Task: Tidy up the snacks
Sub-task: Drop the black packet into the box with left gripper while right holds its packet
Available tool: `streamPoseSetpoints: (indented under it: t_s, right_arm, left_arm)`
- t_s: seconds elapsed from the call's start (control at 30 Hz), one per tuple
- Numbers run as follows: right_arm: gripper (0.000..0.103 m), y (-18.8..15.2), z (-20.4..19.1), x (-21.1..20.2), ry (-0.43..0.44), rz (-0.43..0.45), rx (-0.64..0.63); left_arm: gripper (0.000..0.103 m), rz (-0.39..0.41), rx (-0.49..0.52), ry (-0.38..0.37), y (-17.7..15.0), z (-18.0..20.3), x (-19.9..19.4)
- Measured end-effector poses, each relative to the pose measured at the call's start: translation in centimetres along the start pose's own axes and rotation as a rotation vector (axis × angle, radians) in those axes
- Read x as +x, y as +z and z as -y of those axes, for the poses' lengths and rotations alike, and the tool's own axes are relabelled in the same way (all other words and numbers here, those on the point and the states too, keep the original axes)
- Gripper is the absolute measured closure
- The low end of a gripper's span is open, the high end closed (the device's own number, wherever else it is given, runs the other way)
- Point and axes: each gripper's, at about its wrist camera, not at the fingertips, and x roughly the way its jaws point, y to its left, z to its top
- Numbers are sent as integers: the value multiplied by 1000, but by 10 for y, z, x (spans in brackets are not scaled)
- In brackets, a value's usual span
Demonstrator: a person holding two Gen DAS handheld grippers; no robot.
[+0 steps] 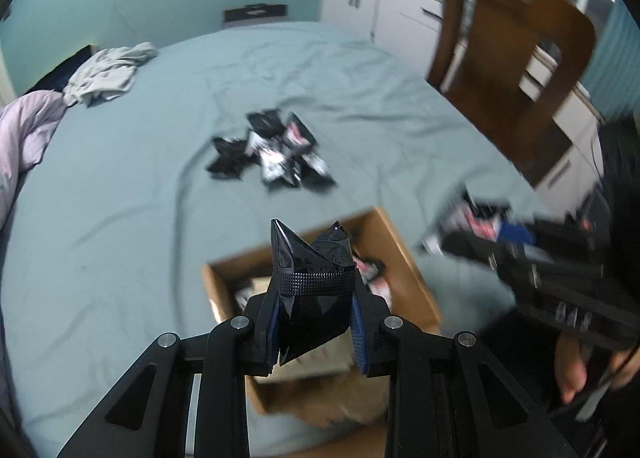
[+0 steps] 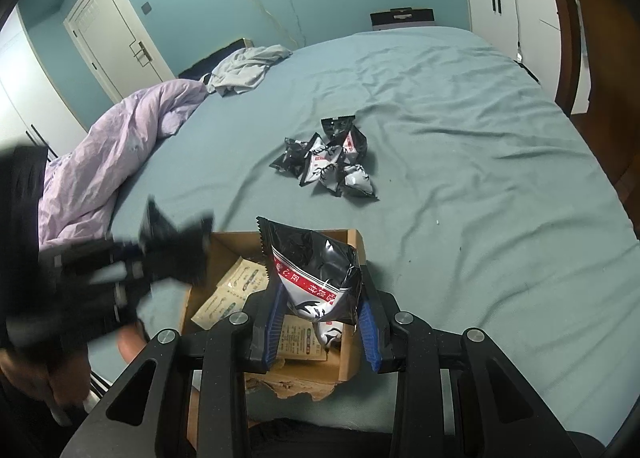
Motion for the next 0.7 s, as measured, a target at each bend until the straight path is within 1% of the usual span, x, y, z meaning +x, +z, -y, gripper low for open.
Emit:
streamPoseSetpoints:
  t_s: [0.1, 0.23, 0.33, 0.4, 0.5, 0.53, 0.57, 0.6, 0.63, 0.7]
  right_arm:
    - [72, 0, 0, -4, 14, 14, 2]
    - [72, -3, 0, -3, 5, 10, -1]
    - [72, -2, -1, 0, -3, 1, -3]
    - [72, -1, 0, 3, -7, -12, -1]
    - [72, 0, 0, 3, -4, -16, 4]
    - [72, 1, 0, 2, 0, -14, 5]
    - [72, 1, 0, 1, 0, -12, 8]
    - [72, 1, 1, 1, 0, -12, 11]
    - [72, 1, 1, 2, 0, -15, 13]
    - [72, 1, 1, 3, -2, -20, 20]
  left_arm:
    - [76, -45, 8, 12, -14, 7, 10]
    - [75, -116, 33, 27, -28, 14, 32]
    - [75, -158, 47, 62, -34, 18, 50]
    - [75, -172, 45, 63, -37, 19, 57]
    - [73, -181, 62, 88, -39, 22, 63]
    - [71, -179, 62, 93, -39, 22, 63]
    - [67, -175, 61, 101, -38, 22, 63]
    - [67, -171, 59, 106, -38, 22, 62]
    - [64, -162, 53, 103, -37, 20, 59]
    - [55, -148, 42, 86, -34, 18, 54]
